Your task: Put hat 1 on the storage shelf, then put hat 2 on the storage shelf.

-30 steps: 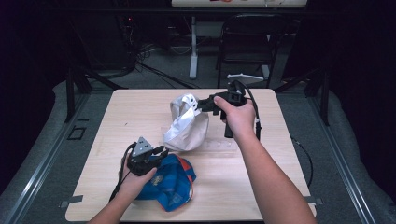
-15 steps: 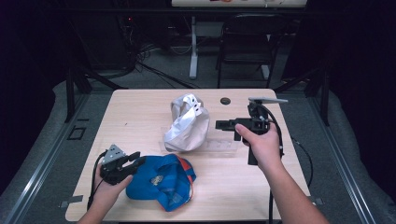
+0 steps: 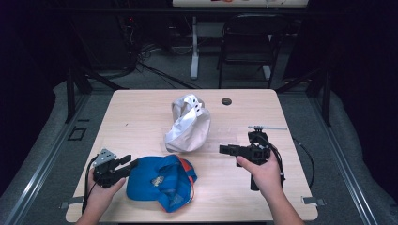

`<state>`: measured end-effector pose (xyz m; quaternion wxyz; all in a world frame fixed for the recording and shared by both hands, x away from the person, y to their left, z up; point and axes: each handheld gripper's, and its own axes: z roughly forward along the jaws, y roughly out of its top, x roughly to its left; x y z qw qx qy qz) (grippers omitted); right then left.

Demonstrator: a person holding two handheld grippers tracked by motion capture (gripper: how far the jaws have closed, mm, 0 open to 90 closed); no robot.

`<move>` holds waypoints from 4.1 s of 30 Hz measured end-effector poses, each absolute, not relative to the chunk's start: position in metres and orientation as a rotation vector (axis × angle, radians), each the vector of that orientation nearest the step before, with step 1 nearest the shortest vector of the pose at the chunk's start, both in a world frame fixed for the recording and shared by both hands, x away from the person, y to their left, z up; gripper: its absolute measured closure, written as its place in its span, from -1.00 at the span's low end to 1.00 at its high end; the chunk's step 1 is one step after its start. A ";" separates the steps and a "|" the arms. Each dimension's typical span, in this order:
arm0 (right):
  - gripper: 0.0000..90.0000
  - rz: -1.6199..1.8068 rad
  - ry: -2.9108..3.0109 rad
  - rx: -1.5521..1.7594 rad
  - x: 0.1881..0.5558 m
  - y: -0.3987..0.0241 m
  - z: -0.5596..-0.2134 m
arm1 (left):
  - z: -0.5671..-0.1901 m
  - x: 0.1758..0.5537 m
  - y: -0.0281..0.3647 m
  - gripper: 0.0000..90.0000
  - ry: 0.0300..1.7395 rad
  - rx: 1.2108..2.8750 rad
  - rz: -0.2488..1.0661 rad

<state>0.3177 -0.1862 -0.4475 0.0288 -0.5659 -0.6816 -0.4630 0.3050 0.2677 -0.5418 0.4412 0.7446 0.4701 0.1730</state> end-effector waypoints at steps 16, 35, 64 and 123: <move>0.29 -1.349 -2.201 -1.768 0.289 -0.178 -0.518 | -0.543 0.300 0.275 0.23 1.165 1.847 0.503; 0.35 -1.209 -2.126 -1.626 0.297 -0.138 -0.546 | -0.547 0.293 0.284 0.26 1.196 1.841 0.510; 0.31 -1.090 -2.017 -1.460 0.303 -0.096 -0.579 | -0.551 0.288 0.279 0.26 1.200 1.843 0.507; 0.74 -1.230 -1.749 -1.428 0.312 -0.156 -0.473 | -0.549 0.293 0.285 0.26 1.185 1.855 0.529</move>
